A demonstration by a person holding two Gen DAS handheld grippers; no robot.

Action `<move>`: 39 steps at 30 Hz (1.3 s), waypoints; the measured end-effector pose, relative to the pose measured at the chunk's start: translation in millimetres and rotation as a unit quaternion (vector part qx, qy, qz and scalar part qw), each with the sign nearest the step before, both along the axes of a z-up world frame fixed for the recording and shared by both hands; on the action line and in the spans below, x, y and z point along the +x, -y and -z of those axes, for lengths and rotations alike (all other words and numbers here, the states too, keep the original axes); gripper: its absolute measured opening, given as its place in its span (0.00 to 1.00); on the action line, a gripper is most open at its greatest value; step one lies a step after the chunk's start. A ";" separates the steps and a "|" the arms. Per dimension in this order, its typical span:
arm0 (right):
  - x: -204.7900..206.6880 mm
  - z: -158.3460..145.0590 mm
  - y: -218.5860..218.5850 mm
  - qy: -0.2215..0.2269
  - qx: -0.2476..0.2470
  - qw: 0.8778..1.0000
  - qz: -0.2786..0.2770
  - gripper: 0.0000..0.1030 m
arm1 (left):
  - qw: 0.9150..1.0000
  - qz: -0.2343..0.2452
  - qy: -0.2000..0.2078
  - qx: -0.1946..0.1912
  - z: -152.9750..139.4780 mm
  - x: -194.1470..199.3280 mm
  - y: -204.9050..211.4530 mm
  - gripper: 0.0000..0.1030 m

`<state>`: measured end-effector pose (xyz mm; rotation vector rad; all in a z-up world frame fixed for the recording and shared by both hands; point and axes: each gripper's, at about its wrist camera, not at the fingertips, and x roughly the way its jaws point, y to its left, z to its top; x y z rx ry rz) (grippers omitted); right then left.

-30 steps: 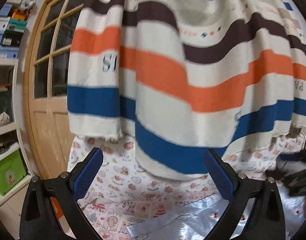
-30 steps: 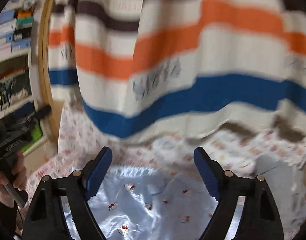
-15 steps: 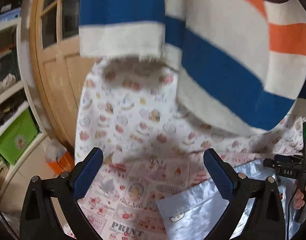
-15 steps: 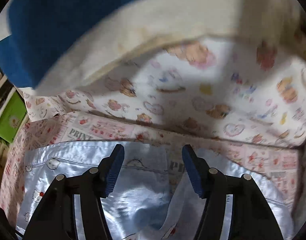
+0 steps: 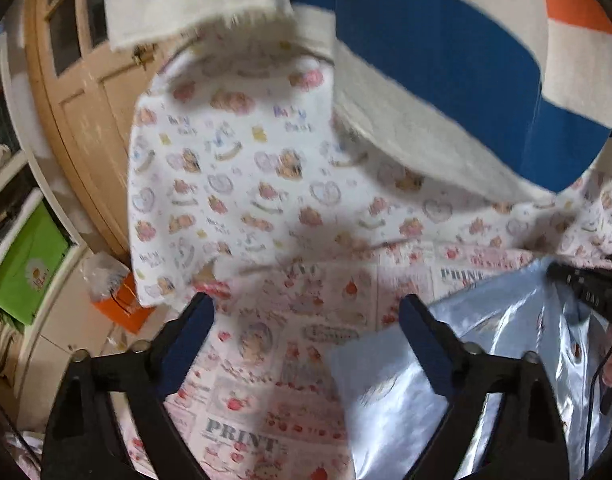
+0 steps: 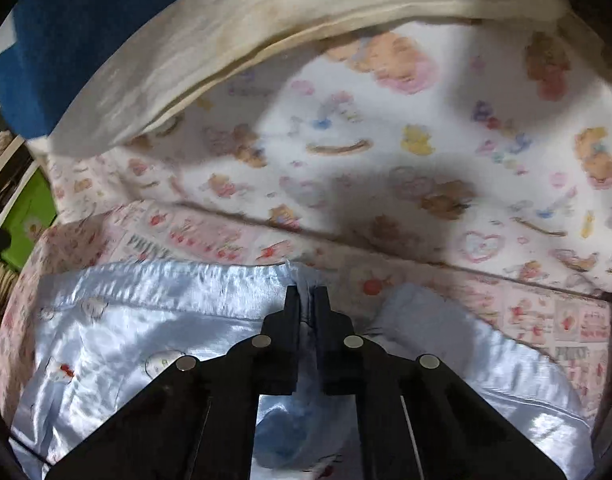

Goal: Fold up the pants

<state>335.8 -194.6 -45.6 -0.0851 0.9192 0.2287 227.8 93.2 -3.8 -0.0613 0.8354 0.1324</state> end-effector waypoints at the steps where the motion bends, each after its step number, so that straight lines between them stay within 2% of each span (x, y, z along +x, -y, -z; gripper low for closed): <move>1: 0.3 -1.1 2.6 0.003 -0.005 1.000 0.005 0.04 | 1.000 0.002 -0.019 -0.012 5.4 2.6 -0.3 0.64; 2: 0.5 -2.0 5.6 0.002 -0.005 1.000 0.008 0.04 | 0.999 0.005 -0.035 -0.027 10.7 5.0 -0.7 0.51; 5: 2.5 -2.4 11.4 -0.004 0.002 1.000 0.011 0.04 | 0.993 0.026 -0.070 -0.095 27.1 12.6 -3.6 0.48; 7: 3.9 -1.3 11.6 -0.007 0.000 1.000 0.012 0.04 | 0.991 0.032 -0.080 -0.100 34.6 16.3 -0.2 0.48; 9: 4.7 -0.6 11.3 -0.009 -0.001 1.000 0.011 0.04 | 0.993 0.031 -0.081 -0.083 39.2 18.8 4.7 0.43; 10: 5.5 -0.2 11.1 -0.010 0.000 1.000 0.011 0.04 | 0.993 0.032 -0.083 -0.076 42.0 20.1 7.1 0.31; 11: 5.4 0.3 11.5 -0.010 0.002 1.000 0.010 0.04 | 0.993 0.033 -0.088 -0.075 44.9 21.6 8.2 0.09; 12: 4.7 -0.1 13.1 -0.011 0.004 1.000 0.009 0.04 | 0.991 0.034 -0.101 -0.080 49.4 23.2 9.1 0.01; 13: 4.3 -0.5 13.3 -0.010 0.007 1.000 0.005 0.04 | 0.989 0.036 -0.109 -0.089 51.2 22.9 7.3 0.01; 15: 5.2 1.4 7.1 -0.006 0.012 1.000 -0.002 0.04 | 0.993 0.037 -0.084 -0.077 44.1 21.0 7.9 0.01; 18: -1.6 -4.7 2.2 0.017 0.045 0.999 -0.024 0.04 | 1.000 0.022 -0.016 -0.014 24.1 14.8 9.7 0.01; 20: -8.0 -10.7 -4.9 0.035 0.061 0.997 -0.039 0.04 | 1.000 -0.001 0.008 0.019 17.0 13.8 3.4 0.01; 22: -15.8 -15.2 -16.1 0.055 0.055 0.996 -0.053 0.04 | 0.998 -0.024 0.018 0.048 16.8 15.7 -4.8 0.01; 24: -22.1 -16.2 -27.9 0.065 0.047 0.995 -0.067 0.04 | 0.997 -0.038 0.011 0.061 21.4 19.6 -12.8 0.01; 30: -33.0 -8.5 -53.4 0.058 0.001 0.996 -0.074 0.04 | 0.994 -0.060 -0.046 0.078 41.6 28.2 -20.6 0.01; 33: -34.7 -8.5 -55.1 0.067 -0.013 0.995 -0.069 0.04 | 0.993 -0.059 -0.063 0.077 49.3 31.1 -22.2 0.02; 35: -32.7 -7.2 -52.6 0.069 -0.011 0.996 -0.063 0.05 | 0.994 -0.048 -0.051 0.086 48.5 31.4 -20.2 0.04; 37: -33.0 -12.9 -47.1 0.077 -0.005 0.996 -0.054 0.06 | 0.991 -0.048 -0.035 0.120 43.7 28.8 -15.1 0.06; 39: -34.9 -23.5 -39.8 0.091 0.002 0.995 -0.042 0.19 | 0.990 -0.046 -0.015 0.131 37.4 24.4 -11.2 0.07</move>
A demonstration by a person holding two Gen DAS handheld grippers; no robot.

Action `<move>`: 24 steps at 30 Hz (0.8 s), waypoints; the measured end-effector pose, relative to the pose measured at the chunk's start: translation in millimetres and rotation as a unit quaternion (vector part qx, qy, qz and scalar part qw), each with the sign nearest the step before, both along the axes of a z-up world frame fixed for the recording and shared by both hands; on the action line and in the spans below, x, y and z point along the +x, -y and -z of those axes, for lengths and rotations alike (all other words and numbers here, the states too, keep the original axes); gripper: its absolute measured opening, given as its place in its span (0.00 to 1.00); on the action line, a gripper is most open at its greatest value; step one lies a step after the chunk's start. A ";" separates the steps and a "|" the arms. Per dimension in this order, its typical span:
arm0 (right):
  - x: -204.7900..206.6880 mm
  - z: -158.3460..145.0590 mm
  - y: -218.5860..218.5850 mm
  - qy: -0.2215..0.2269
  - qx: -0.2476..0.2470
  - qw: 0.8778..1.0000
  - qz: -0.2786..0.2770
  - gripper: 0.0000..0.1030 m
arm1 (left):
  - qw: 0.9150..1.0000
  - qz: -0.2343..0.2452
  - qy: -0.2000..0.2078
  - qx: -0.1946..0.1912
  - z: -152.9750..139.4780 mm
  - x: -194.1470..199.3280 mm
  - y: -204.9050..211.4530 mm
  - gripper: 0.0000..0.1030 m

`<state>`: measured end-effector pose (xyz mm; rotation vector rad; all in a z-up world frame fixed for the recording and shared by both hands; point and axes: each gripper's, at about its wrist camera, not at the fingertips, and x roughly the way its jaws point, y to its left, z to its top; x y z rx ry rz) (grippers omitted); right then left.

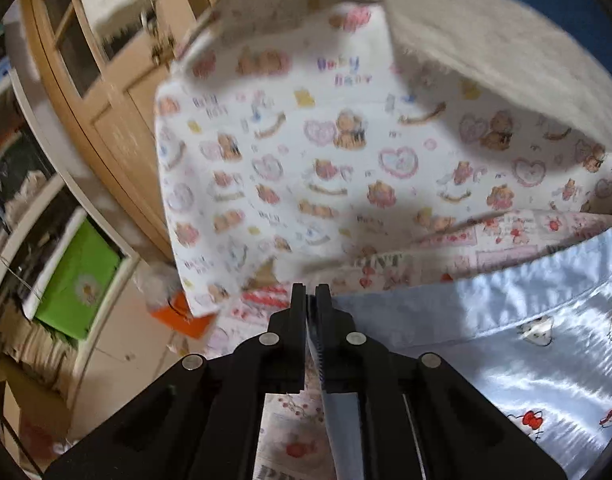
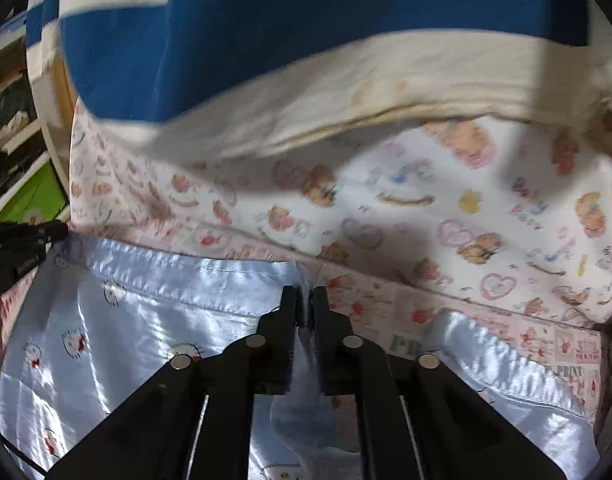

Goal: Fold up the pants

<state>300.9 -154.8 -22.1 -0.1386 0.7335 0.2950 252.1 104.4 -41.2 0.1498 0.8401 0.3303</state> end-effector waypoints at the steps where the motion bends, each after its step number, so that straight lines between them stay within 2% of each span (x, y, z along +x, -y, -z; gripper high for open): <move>1: -1.9 -6.2 4.3 0.012 0.005 1.000 0.006 0.35 | 1.000 0.002 0.007 0.001 -3.8 -1.0 -0.1 0.15; 2: -3.3 -11.3 6.8 0.024 0.007 1.000 0.012 0.57 | 1.000 -0.003 0.017 0.005 -7.6 -2.9 -0.1 0.35; 3: -7.3 -18.9 11.1 0.044 0.009 0.999 0.019 0.61 | 0.999 -0.006 0.034 0.009 -12.8 -6.4 -0.1 0.44; 4: -10.6 -26.8 15.9 0.058 0.011 0.998 0.025 0.62 | 0.999 -0.003 0.052 0.012 -19.2 -9.4 -0.2 0.49; 6: -14.3 -41.7 27.0 0.061 0.030 0.997 0.025 0.62 | 0.997 0.002 0.080 0.019 -30.8 -16.8 2.3 0.49; 9: -26.1 -64.4 45.1 0.078 0.058 0.995 0.034 0.62 | 0.992 0.022 0.124 0.005 -51.4 -30.5 8.1 0.49; 12: -47.1 -93.0 67.2 0.113 0.064 0.990 0.046 0.62 | 0.984 0.057 0.168 -0.021 -70.9 -49.8 22.8 0.52; 14: -61.9 -108.2 84.8 0.131 0.075 0.987 0.059 0.62 | 0.979 0.085 0.184 -0.037 -83.7 -62.6 39.4 0.58; 17: -86.6 -121.0 116.6 0.147 0.086 0.982 0.085 0.63 | 0.967 0.137 0.203 -0.063 -96.3 -85.3 66.4 0.60; 19: -100.2 -121.6 133.6 0.146 0.075 0.981 0.100 0.63 | 0.962 0.169 0.197 -0.089 -100.5 -93.8 84.4 0.62; 21: -113.4 -119.8 154.1 0.147 0.053 0.981 0.116 0.63 | 0.958 0.203 0.170 -0.107 -100.3 -95.4 107.6 0.62; 24: -132.0 -113.0 182.3 0.157 0.037 0.976 0.149 0.63 | 0.954 0.253 0.132 -0.094 -95.3 -91.4 148.6 0.61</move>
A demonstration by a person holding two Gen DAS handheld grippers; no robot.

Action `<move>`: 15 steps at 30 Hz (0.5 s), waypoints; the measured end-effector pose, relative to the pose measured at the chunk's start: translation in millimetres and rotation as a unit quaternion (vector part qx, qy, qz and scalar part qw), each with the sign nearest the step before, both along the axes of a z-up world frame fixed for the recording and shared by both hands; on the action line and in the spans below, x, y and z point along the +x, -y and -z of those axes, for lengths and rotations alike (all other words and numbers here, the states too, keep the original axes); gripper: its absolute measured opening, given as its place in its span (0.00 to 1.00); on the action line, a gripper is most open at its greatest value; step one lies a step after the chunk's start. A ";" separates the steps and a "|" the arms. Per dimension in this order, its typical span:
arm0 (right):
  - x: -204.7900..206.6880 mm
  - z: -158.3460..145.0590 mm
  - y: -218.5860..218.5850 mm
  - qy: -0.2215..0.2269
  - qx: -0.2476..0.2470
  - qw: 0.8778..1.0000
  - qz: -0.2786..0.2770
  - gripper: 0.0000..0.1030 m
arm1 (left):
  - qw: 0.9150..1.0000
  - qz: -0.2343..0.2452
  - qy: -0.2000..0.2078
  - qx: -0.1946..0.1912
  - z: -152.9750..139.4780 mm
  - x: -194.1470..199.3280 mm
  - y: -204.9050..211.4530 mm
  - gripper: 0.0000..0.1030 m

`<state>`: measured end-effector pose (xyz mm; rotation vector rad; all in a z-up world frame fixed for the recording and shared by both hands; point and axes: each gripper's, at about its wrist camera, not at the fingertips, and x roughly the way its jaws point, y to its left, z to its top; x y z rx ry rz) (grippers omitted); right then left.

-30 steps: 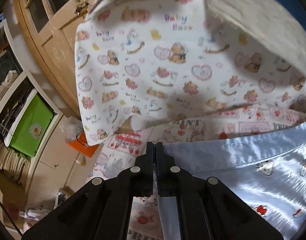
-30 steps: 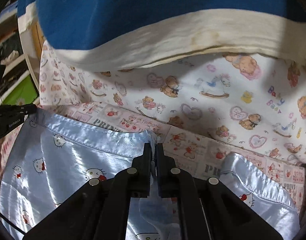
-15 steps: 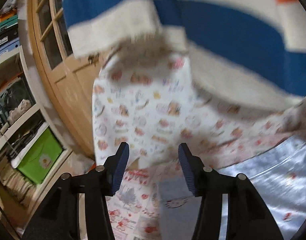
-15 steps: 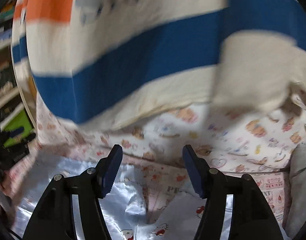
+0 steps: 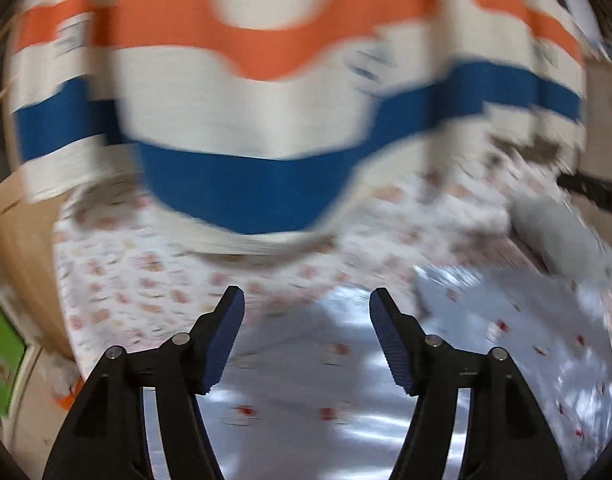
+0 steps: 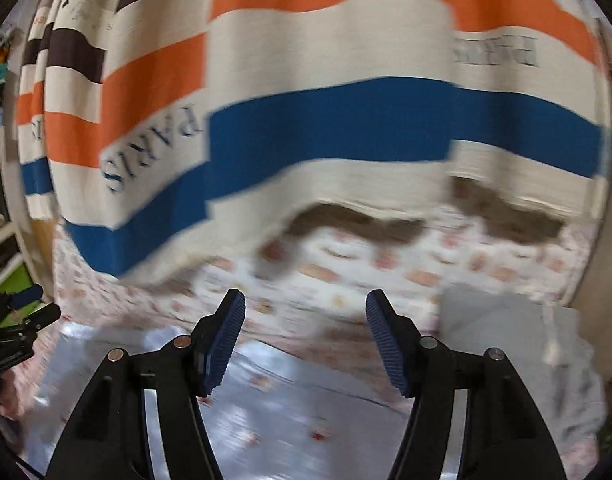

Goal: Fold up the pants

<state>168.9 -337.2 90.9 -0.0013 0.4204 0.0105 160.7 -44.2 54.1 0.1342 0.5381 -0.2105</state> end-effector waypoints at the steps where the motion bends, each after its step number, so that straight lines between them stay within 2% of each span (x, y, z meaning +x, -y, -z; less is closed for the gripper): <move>1: -3.4 2.5 9.8 0.001 0.005 1.000 0.010 0.63 | 1.000 0.014 -0.007 0.011 2.1 2.1 16.7 0.61; 4: -9.4 13.1 40.8 -0.003 0.043 0.999 0.031 0.63 | 0.997 0.056 -0.049 0.015 6.7 14.3 59.5 0.61; 7: -8.2 27.5 63.1 -0.013 0.068 0.997 0.043 0.63 | 0.992 0.073 -0.098 0.010 19.5 36.9 97.0 0.61; 9: -6.4 32.4 65.3 -0.019 0.058 0.997 0.042 0.63 | 0.990 0.067 -0.126 0.010 32.4 52.5 112.8 0.61; 12: -4.2 42.1 65.4 -0.024 0.025 0.998 0.057 0.63 | 0.980 0.052 -0.190 0.012 60.5 80.1 124.6 0.61; 13: -1.5 44.8 66.0 -0.031 0.023 0.998 0.059 0.63 | 0.978 0.042 -0.203 0.015 69.0 85.9 125.1 0.59; 15: 4.3 49.1 70.4 -0.043 0.030 0.997 0.064 0.63 | 0.975 0.037 -0.217 0.011 80.5 92.3 124.6 0.42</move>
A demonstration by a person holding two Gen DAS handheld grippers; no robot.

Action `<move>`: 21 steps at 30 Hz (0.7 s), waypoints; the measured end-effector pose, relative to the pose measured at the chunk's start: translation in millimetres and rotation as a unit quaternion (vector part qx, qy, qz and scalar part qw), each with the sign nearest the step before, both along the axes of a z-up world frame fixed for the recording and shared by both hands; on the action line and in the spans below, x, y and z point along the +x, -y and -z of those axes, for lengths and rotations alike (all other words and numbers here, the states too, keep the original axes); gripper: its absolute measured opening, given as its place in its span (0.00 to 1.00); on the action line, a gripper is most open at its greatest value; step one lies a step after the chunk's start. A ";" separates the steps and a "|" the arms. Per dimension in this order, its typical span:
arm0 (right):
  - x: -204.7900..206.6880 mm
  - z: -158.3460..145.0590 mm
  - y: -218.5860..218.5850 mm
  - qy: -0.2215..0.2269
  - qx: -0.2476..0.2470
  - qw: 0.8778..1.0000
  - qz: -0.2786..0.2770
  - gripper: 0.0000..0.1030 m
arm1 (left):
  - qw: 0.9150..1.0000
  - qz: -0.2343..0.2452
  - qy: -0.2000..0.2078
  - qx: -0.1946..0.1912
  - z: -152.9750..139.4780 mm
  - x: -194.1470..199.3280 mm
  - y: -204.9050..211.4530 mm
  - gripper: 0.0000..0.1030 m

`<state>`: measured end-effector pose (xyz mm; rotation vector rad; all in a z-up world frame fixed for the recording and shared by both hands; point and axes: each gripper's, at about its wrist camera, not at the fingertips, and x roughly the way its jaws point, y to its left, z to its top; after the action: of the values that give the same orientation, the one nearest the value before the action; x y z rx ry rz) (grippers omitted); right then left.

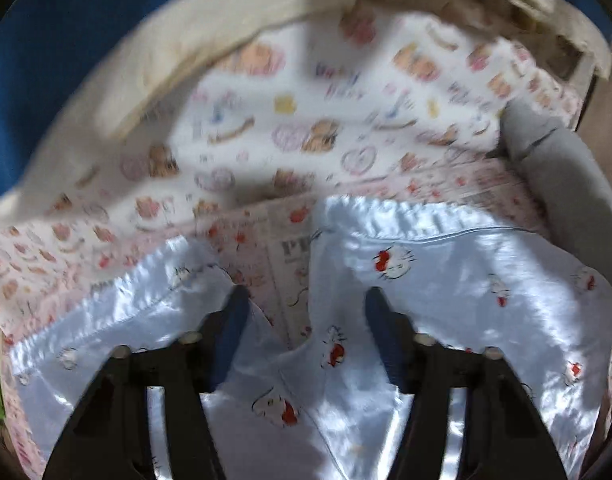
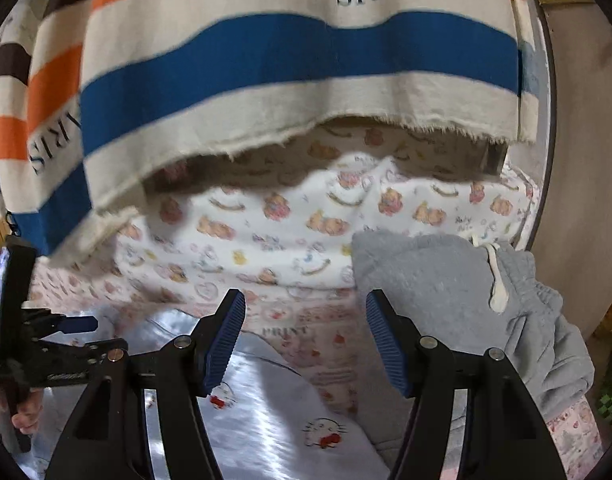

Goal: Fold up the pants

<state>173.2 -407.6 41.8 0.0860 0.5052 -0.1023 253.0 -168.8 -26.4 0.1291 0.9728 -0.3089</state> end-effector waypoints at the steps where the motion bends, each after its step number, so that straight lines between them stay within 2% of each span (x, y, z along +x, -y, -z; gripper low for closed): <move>1: 1.3 1.5 3.1 -0.004 0.009 1.000 -0.001 0.63 | 1.000 0.006 -0.010 -0.012 4.3 0.6 -1.8 0.25; 2: 2.8 3.0 6.1 -0.009 0.017 1.000 -0.003 0.63 | 0.999 0.011 -0.019 -0.030 6.6 -0.1 -4.1 0.09; 3: 3.4 4.5 9.0 -0.013 0.022 1.000 -0.002 0.63 | 0.998 0.016 -0.029 -0.052 8.3 -0.2 -8.3 0.02; 4: 3.0 5.9 11.5 -0.014 0.025 1.000 0.002 0.63 | 0.997 0.019 -0.034 -0.069 8.8 -2.0 -12.7 0.00; 5: 2.9 7.4 14.3 -0.016 0.028 0.999 0.005 0.63 | 0.997 0.023 -0.027 -0.070 6.8 -6.2 -16.4 0.00; 8: 5.0 12.2 21.3 -0.028 0.039 0.999 0.009 0.63 | 1.000 0.023 0.006 -0.020 -2.8 -22.5 -26.7 0.00; 11: 8.8 16.1 21.7 -0.043 0.042 0.998 0.005 0.63 | 0.999 0.013 0.010 0.028 -6.1 -32.4 -40.4 0.00; 13: 12.0 18.7 18.2 -0.056 0.035 0.998 0.003 0.63 | 0.999 0.008 0.009 0.045 -2.2 -27.1 -51.4 0.00; 17: 23.6 32.1 9.1 -0.101 0.022 0.995 -0.008 0.63 | 0.998 -0.002 -0.016 0.058 9.8 -23.7 -61.5 0.00; 19: 30.5 42.3 10.4 -0.125 0.042 0.991 -0.021 0.61 | 0.998 -0.006 -0.029 0.058 16.5 -22.5 -64.2 0.00; 21: 38.5 54.7 16.0 -0.150 0.085 0.984 -0.038 0.56 | 0.998 -0.005 -0.029 0.055 17.1 -22.2 -63.3 0.00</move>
<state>211.7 -423.6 -12.9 0.2206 0.8171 0.0033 230.9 -105.5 -43.5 0.2164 1.0488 -0.2512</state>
